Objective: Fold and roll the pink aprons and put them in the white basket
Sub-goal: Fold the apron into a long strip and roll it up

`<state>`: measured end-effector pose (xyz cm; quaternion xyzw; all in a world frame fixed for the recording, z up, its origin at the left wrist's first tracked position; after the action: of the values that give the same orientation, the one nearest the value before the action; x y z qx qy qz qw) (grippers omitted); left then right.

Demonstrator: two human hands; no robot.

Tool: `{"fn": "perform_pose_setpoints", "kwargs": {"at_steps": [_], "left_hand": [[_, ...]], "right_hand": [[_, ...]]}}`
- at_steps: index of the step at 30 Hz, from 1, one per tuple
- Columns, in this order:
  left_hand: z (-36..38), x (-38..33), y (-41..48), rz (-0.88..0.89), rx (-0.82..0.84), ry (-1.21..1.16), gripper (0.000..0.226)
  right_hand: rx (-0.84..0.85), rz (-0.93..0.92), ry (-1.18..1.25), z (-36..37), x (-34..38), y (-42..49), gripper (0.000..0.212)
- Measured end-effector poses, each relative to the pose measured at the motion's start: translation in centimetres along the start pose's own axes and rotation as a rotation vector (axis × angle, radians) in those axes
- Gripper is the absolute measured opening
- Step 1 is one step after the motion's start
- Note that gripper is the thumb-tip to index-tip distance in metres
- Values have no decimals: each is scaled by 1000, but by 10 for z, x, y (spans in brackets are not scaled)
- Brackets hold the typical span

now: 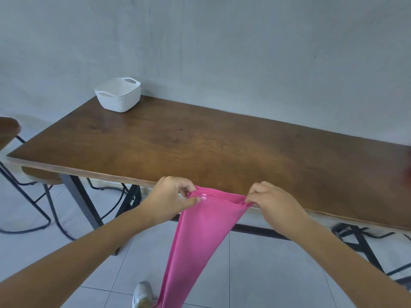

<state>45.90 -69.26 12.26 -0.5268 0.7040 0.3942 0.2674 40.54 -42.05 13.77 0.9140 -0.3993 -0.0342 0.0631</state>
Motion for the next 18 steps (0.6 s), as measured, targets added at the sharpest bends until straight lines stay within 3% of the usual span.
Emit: {"fn": "perform_pose_setpoints", "kwargs": {"at_steps": [5,8,11,14,18], "left_hand": [[4,0,-1,12,-5,-13,20],[7,-1,1,-4,6,-39,21],[7,0,7,-28,-2,-79,21],[6,2,14,-45,-1,-87,20],[5,10,20,-69,43,-103,22]], "right_hand": [[110,38,-24,-9,4,-1,45],[124,89,-33,-16,11,1,14],[107,225,92,-19,13,5,22],[43,284,206,-20,13,8,12],[59,279,161,-13,9,11,12]]}}
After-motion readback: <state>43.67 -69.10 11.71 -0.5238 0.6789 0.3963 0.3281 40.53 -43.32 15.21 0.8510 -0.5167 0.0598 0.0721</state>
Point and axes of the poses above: each hand's wrist, its own y-axis towards the middle knuckle, its own z-axis out of the palm, x = y × z, the point moved 3 cm from there along y, towards the middle knuckle, and after that the axes turned 2 degrees about z, right-handed, at the moved point
